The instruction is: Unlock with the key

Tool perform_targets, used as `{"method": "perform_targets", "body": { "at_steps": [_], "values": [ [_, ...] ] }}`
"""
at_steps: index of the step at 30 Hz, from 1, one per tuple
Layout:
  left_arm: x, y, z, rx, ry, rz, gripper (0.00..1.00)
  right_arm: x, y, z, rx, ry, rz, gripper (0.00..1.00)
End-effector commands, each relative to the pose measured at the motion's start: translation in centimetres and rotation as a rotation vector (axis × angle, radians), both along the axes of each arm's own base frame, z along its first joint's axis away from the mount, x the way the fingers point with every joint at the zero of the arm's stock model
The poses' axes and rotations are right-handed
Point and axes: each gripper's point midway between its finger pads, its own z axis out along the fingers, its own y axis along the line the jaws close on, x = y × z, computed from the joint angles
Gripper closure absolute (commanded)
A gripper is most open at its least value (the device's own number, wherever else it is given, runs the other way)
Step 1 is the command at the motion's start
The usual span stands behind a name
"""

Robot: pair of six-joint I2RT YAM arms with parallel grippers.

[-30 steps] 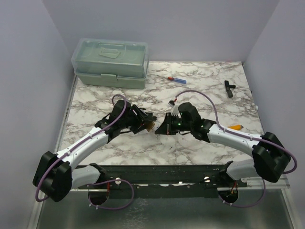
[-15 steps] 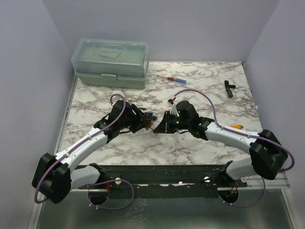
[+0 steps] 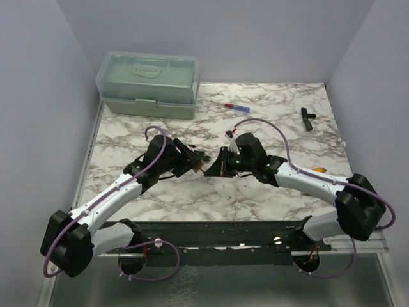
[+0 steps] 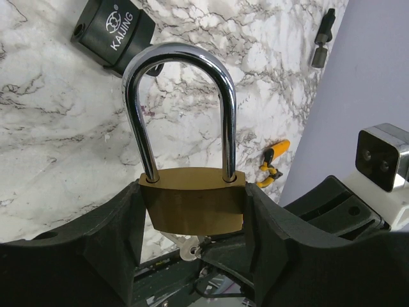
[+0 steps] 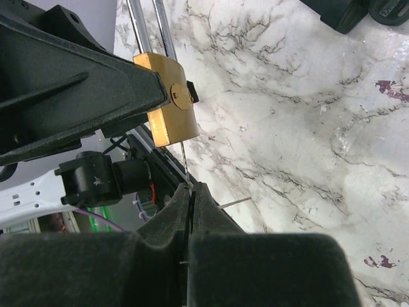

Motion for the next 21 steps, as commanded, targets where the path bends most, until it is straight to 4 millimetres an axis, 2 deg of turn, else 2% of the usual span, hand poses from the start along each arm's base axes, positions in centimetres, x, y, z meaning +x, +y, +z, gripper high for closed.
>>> {"method": "perform_targets", "body": {
  "at_steps": [1, 8, 13, 21],
  "values": [
    [0.1, -0.1, 1.8, -0.028, -0.050, 0.002, 1.00, 2.0, -1.0, -0.8, -0.063, 0.014, -0.121, 1.00],
    [0.1, 0.2, 1.2, -0.012, -0.042, 0.016, 1.00, 1.8, -0.5, -1.3, -0.056, 0.036, -0.099, 1.00],
    [0.2, 0.1, 1.3, -0.014, -0.041, 0.017, 1.00, 2.1, 0.3, -0.6, -0.026, -0.001, -0.065, 1.00],
    [1.1, 0.6, 1.5, -0.037, -0.021, 0.109, 1.00, 0.7, 0.2, 0.3, 0.031, -0.044, 0.002, 1.00]
  ]
}}
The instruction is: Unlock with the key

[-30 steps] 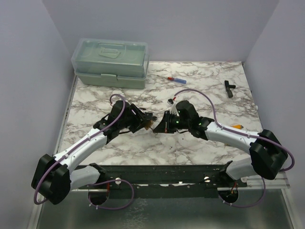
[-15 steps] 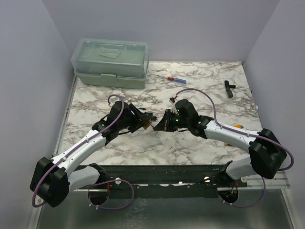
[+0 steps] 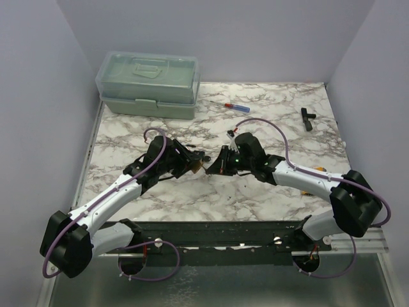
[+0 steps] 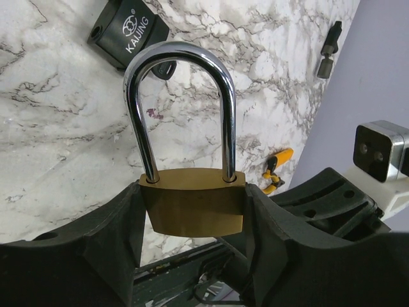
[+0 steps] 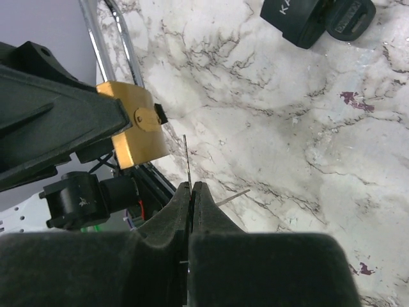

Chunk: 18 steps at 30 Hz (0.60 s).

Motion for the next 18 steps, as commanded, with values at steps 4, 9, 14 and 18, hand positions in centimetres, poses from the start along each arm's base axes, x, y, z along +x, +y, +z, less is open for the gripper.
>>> {"method": "perform_targets", "body": {
  "at_steps": [4, 9, 14, 18],
  "values": [
    [1.3, 0.0, 2.1, -0.071, -0.026, 0.093, 1.00, -1.4, 0.7, 2.7, 0.121, -0.107, 0.114, 1.00],
    [1.2, -0.3, 2.7, -0.093, -0.030, 0.086, 1.00, -1.4, 1.1, 3.3, 0.139, -0.121, 0.136, 1.00],
    [1.2, -0.2, 2.9, -0.101, -0.032, 0.095, 1.00, -1.3, 1.3, 3.6, 0.144, -0.131, 0.141, 1.00],
    [1.2, -0.2, 2.8, -0.107, -0.030, 0.098, 1.00, -1.2, 1.4, 3.5, 0.144, -0.130, 0.142, 1.00]
  ]
}}
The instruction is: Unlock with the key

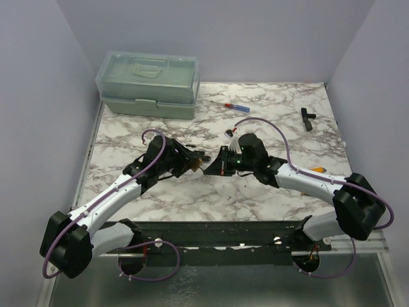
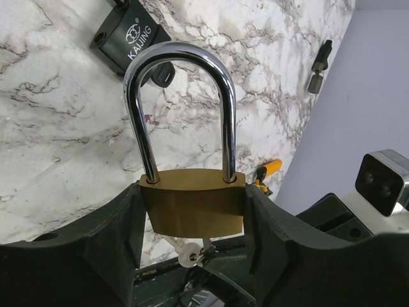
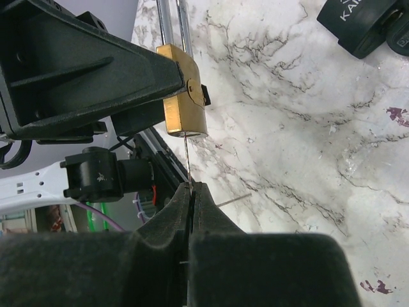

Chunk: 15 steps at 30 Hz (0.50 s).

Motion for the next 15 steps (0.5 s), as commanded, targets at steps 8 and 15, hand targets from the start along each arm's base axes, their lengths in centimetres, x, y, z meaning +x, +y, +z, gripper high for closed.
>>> {"method": "perform_targets", "body": {
  "at_steps": [8, 15],
  "values": [
    [0.6, -0.7, 2.4, -0.101, -0.041, 0.035, 1.00, 0.2, 0.5, 0.8, 0.029, -0.036, 0.025, 1.00],
    [0.7, -0.6, 2.6, -0.112, -0.049, 0.050, 1.00, 0.3, 0.5, 0.2, 0.011, -0.033, 0.018, 1.00]
  ]
}}
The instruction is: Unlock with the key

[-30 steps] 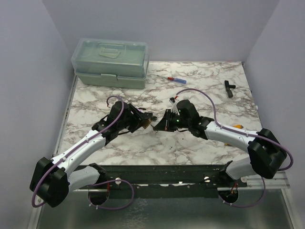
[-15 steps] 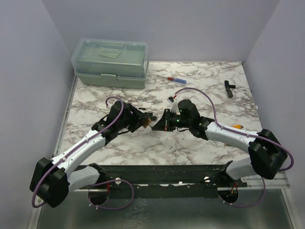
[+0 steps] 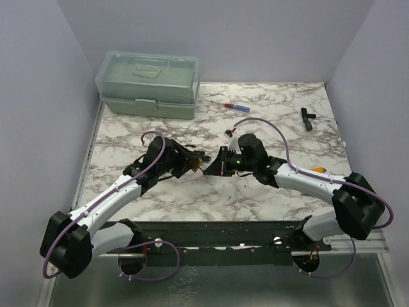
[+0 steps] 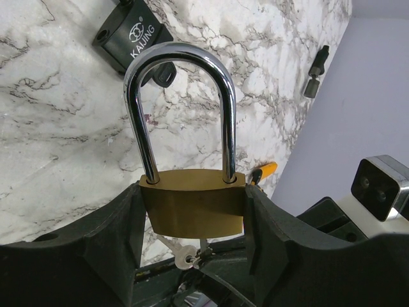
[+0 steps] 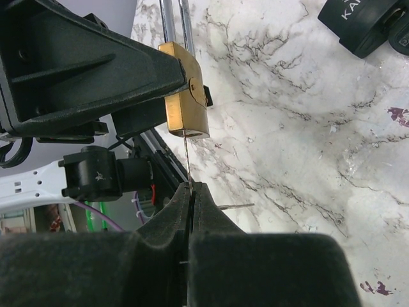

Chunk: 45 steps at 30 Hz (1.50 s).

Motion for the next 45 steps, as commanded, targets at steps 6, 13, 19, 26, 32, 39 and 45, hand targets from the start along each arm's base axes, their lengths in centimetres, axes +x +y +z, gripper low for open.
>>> {"method": "perform_targets", "body": {
  "at_steps": [6, 13, 19, 26, 32, 39, 45],
  "values": [
    [0.7, -0.5, 2.6, -0.090, -0.061, 0.034, 1.00, 0.4, 0.6, 0.2, 0.001, -0.029, 0.016, 1.00],
    [1.1, -0.1, 2.8, -0.081, -0.076, 0.059, 1.00, 0.2, 0.4, 0.3, 0.000, -0.031, 0.015, 1.00],
    [1.1, -0.4, 2.9, -0.088, -0.073, 0.049, 1.00, 0.4, 0.5, 0.3, -0.003, -0.035, 0.012, 1.00],
    [0.8, -0.7, 2.7, -0.097, -0.063, 0.026, 1.00, 0.8, 0.9, 0.8, 0.005, -0.046, 0.016, 1.00],
    [0.7, -0.9, 2.8, -0.104, -0.068, 0.015, 1.00, 1.0, 1.2, 0.9, 0.008, -0.047, 0.022, 1.00],
    [0.6, -1.1, 2.7, -0.110, -0.066, 0.006, 1.00, 1.2, 1.6, 0.7, 0.006, -0.043, 0.023, 1.00],
    [0.5, -1.0, 2.5, -0.108, -0.066, 0.006, 1.00, 1.4, 1.5, 0.7, -0.005, -0.051, 0.016, 1.00]
  ]
}}
